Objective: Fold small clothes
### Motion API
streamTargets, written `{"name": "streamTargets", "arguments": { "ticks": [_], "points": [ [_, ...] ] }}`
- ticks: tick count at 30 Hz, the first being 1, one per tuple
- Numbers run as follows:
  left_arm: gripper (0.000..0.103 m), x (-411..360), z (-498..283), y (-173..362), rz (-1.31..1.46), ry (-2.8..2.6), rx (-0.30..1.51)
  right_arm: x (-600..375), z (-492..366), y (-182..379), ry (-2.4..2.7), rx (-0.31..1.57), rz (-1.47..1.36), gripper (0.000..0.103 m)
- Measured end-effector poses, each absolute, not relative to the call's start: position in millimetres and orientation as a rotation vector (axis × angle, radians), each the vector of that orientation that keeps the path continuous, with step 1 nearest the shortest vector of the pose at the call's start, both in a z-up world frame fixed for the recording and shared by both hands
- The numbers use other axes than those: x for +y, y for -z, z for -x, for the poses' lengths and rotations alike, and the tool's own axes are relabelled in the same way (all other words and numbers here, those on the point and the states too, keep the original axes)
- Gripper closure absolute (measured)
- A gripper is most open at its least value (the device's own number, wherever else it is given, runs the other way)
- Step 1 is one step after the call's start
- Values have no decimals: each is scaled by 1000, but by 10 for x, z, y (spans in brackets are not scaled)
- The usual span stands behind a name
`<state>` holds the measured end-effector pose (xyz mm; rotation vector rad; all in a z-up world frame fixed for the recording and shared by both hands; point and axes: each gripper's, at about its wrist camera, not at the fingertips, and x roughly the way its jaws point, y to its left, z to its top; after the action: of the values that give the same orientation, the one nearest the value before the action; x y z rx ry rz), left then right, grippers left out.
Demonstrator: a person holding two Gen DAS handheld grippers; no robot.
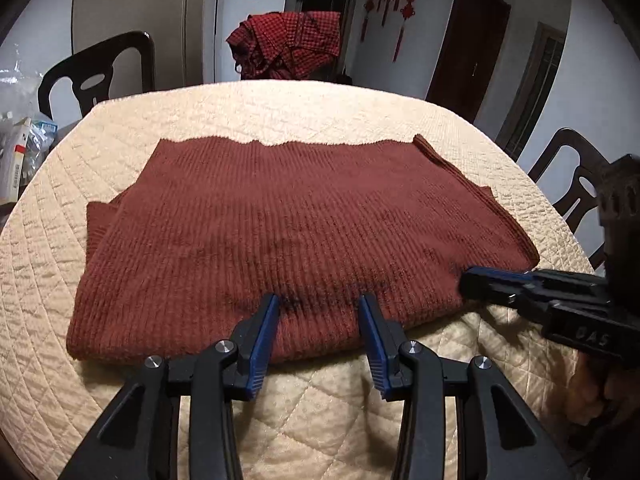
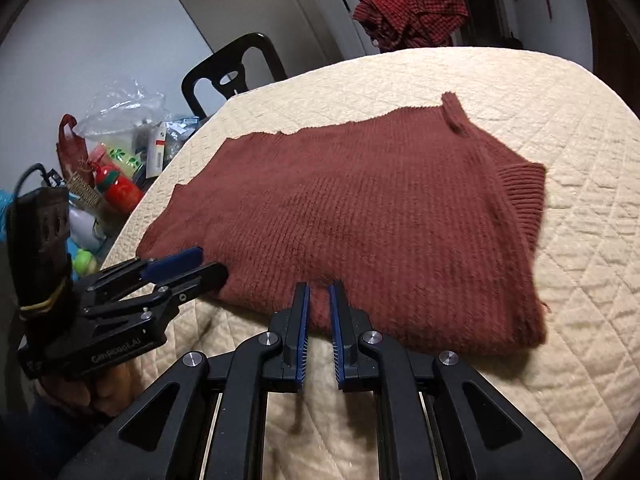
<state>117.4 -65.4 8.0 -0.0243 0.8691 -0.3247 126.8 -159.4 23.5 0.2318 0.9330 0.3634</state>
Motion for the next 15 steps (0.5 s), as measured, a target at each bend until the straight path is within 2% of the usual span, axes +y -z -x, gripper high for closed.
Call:
{"name": "streamTargets", "arguments": {
  "ticks": [5,12,15],
  "points": [
    [59,-618,-1140,-86,9,284,853,-1696,-1220,-242,-346,922,-240,92],
    [59,-168,-1177,-205,91,191,800,-2244,-1167,-263,-250,857,-393,92],
    [59,50,-1269,-105,142,149,845,-2436,-1211,-234,-219,855,-487,92]
  ]
}}
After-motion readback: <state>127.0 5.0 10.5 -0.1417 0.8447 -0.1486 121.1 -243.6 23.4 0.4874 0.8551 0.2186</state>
